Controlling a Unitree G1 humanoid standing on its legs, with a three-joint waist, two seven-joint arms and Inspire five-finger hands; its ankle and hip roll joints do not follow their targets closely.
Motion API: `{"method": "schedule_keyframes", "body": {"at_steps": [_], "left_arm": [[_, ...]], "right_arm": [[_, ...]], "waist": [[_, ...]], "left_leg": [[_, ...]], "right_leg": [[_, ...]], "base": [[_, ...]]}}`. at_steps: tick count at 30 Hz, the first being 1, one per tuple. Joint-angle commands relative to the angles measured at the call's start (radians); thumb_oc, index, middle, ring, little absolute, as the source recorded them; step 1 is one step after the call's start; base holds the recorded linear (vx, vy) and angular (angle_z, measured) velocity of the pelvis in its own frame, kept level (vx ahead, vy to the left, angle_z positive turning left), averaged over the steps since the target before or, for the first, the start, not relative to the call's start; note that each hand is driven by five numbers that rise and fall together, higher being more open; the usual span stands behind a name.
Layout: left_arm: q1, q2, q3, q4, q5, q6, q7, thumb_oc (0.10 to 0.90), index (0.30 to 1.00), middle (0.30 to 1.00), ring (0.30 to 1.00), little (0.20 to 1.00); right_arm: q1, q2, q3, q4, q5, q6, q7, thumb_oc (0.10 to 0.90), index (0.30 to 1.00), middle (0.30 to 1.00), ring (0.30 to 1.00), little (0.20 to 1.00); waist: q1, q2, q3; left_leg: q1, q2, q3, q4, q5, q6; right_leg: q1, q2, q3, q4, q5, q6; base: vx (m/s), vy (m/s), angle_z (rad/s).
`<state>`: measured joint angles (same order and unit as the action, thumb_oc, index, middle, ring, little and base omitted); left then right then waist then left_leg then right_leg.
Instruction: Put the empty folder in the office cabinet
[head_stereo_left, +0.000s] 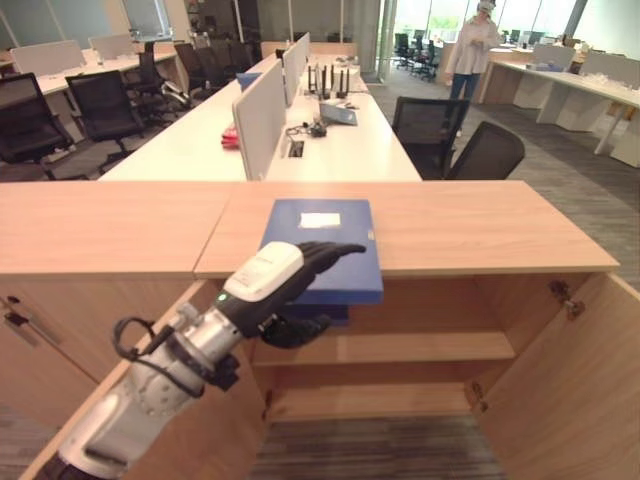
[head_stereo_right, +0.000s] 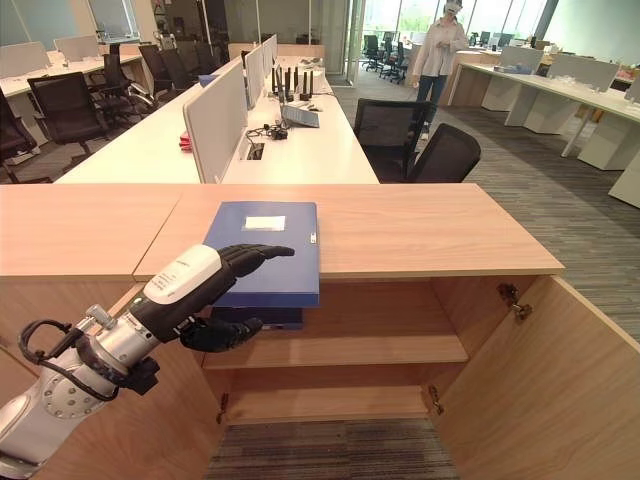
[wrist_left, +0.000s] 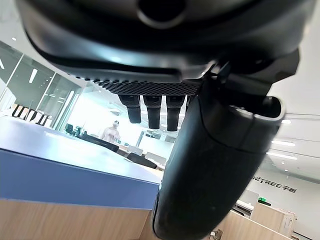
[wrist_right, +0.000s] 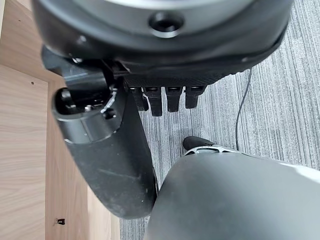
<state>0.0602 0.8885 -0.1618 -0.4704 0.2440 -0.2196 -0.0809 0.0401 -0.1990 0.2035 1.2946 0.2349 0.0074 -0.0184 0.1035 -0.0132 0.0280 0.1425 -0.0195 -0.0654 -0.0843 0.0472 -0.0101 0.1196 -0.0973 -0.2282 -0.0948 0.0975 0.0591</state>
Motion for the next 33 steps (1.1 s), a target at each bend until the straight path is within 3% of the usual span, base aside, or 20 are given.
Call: {"method": "schedule_keyframes", "body": {"at_steps": [1, 6, 15, 25, 33], "left_arm": [[-0.081, 0.004, 0.082, -0.039, 0.042, -0.025, 0.045, 0.8, 0.9, 0.9, 0.9, 0.9], [-0.076, 0.021, 0.12, 0.011, 0.241, -0.041, 0.125, 0.8, 0.9, 0.9, 0.9, 0.9], [-0.131, -0.012, 0.073, 0.105, 0.421, -0.039, 0.279, 0.8, 0.9, 0.9, 0.9, 0.9], [-0.164, -0.049, 0.037, 0.153, 0.501, -0.03, 0.347, 0.8, 0.9, 0.9, 0.9, 0.9], [-0.192, -0.048, -0.026, 0.211, 0.551, -0.013, 0.319, 0.8, 0.9, 0.9, 0.9, 0.9]], "right_arm": [[-0.026, 0.024, 0.058, 0.026, -0.057, 0.004, 0.018, 0.8, 0.9, 0.9, 0.9, 0.9], [-0.027, 0.022, 0.052, 0.021, -0.054, 0.005, 0.013, 0.8, 0.9, 0.9, 0.9, 0.9], [-0.039, 0.014, 0.049, 0.046, -0.059, 0.004, -0.017, 0.8, 0.9, 0.9, 0.9, 0.9], [-0.043, 0.007, 0.041, 0.058, -0.065, -0.001, -0.034, 0.8, 0.9, 0.9, 0.9, 0.9], [-0.041, -0.001, 0.045, 0.041, -0.064, -0.004, -0.035, 0.8, 0.9, 0.9, 0.9, 0.9]], "waist": [[-0.018, -0.039, 0.003], [-0.015, -0.043, 0.0], [-0.018, -0.046, -0.008], [-0.023, -0.048, -0.008], [-0.031, -0.046, -0.007]], "left_leg": [[0.007, -0.019, -0.065, -0.003, -0.099, 0.007], [0.009, -0.019, -0.062, -0.003, -0.102, 0.006], [0.012, -0.02, -0.058, -0.003, -0.106, 0.01], [0.012, -0.02, -0.056, -0.003, -0.107, 0.013], [0.014, -0.022, -0.052, -0.003, -0.109, 0.015]], "right_leg": [[0.044, -0.044, -0.012, 0.014, -0.044, 0.077], [0.043, -0.042, -0.009, 0.013, -0.046, 0.077], [0.045, -0.041, -0.003, 0.014, -0.047, 0.075], [0.043, -0.043, 0.001, 0.017, -0.045, 0.075], [0.037, -0.044, 0.009, 0.019, -0.043, 0.074]], "base": [[0.0, 0.0, 0.0], [0.0, 0.0, 0.0], [0.0, 0.0, -0.01], [0.0, 0.0, -0.01], [0.0, 0.0, 0.0]]}}
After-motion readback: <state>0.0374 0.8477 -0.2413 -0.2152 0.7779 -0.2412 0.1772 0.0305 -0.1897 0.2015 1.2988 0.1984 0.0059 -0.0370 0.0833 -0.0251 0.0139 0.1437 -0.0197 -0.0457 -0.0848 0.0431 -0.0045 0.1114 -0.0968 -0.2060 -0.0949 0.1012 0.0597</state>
